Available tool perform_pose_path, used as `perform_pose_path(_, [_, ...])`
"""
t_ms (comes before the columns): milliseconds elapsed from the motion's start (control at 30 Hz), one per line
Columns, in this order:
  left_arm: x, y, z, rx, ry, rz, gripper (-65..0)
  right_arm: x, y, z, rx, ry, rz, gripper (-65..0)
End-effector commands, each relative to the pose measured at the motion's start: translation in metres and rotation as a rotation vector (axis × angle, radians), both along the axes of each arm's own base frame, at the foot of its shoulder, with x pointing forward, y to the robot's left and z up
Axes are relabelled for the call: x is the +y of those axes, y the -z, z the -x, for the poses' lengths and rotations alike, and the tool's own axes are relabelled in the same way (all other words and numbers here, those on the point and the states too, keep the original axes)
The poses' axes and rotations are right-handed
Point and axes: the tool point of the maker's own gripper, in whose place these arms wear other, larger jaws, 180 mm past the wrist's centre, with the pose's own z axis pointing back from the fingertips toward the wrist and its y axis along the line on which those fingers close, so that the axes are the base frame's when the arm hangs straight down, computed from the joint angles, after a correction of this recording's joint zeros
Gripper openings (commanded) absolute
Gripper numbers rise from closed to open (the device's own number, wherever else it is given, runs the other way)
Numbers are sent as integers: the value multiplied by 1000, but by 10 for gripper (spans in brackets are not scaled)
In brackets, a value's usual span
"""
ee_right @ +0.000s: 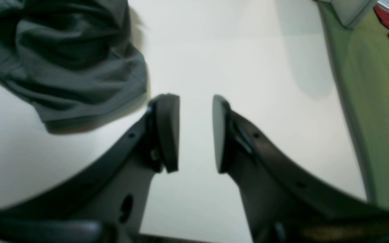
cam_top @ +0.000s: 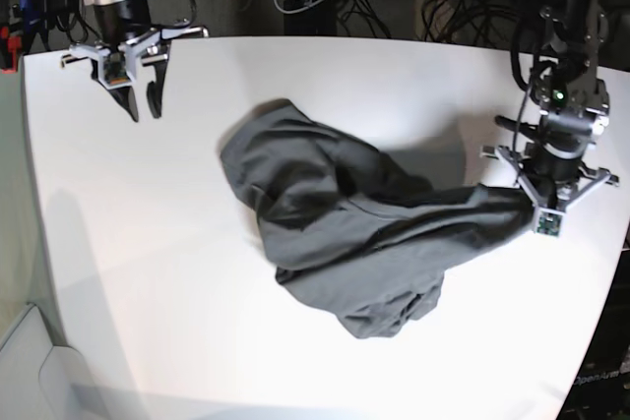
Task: Layout the t-shirt on the table in an organized manner, then fold the t-shirt properly
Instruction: 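Drag the held t-shirt away from the right gripper across the table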
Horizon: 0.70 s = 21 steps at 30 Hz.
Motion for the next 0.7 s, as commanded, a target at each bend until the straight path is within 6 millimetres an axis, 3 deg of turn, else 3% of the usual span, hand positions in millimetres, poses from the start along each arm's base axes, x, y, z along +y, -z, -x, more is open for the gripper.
perform_pose_path(0, [11, -17, -5, -49, -12, -33, -640, 0, -10, -1, -36, -9, 2, -468])
perform_pose_path(333, [88, -61, 3, -152, -206, -93, -646, 0, -15, -10, -63, -9, 1, -465])
perform_pose_path(433, [93, -64, 4, -153, -216, -104, -645, 5, -17, -14, -74, -20, -7, -465])
perform_pose_path(567, [93, -46, 10, -79, -245, -79, -644, 37, -14, -12, -55, -151, -60, -465])
perform_pose_path(667, [79, -40, 10, -70, -251, -29, -645, 71, -4, -1, 11, -256, -129, -465])
